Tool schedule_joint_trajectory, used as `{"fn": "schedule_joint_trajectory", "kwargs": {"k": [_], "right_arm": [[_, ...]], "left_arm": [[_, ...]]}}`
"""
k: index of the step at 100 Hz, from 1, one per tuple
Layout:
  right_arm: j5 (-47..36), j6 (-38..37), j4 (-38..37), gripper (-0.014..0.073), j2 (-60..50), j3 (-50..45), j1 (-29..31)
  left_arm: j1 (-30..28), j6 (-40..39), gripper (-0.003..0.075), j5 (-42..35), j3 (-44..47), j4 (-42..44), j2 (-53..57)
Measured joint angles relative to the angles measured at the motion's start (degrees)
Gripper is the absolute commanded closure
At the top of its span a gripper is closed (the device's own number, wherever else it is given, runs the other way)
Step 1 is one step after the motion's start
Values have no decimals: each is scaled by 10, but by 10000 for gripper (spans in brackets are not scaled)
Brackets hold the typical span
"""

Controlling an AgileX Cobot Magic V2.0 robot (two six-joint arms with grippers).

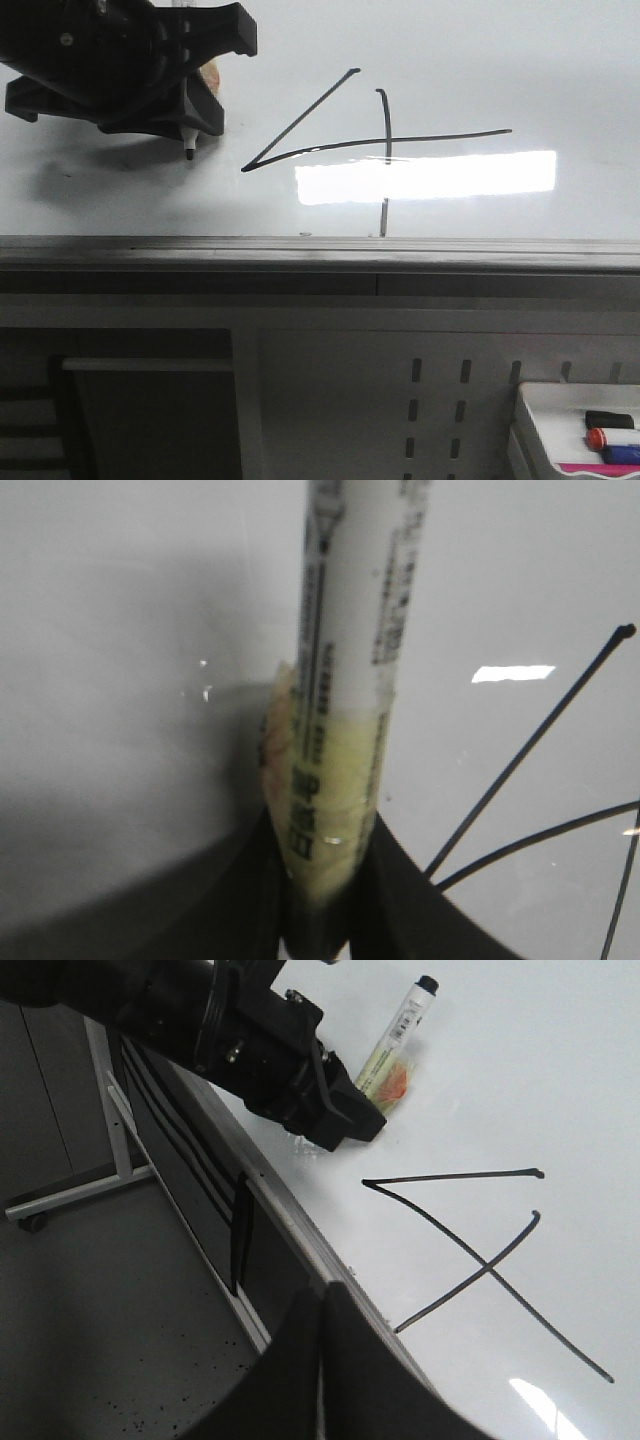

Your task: Write number 4 on whiteboard

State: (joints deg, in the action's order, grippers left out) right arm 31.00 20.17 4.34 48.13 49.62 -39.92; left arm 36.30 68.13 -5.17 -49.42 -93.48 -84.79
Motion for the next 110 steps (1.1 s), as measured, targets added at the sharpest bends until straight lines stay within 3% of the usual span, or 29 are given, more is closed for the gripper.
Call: {"fn": "schedule_joint_trajectory", "kwargs": {"k": [58, 110], "right_arm": [[11, 0, 2, 658, 0, 0, 0], [9, -1, 4, 658, 0, 0, 0]], "left_arm": [[-14, 0, 741, 73, -2, -1, -20], [-16, 35, 741, 73, -2, -1, -15]]}}
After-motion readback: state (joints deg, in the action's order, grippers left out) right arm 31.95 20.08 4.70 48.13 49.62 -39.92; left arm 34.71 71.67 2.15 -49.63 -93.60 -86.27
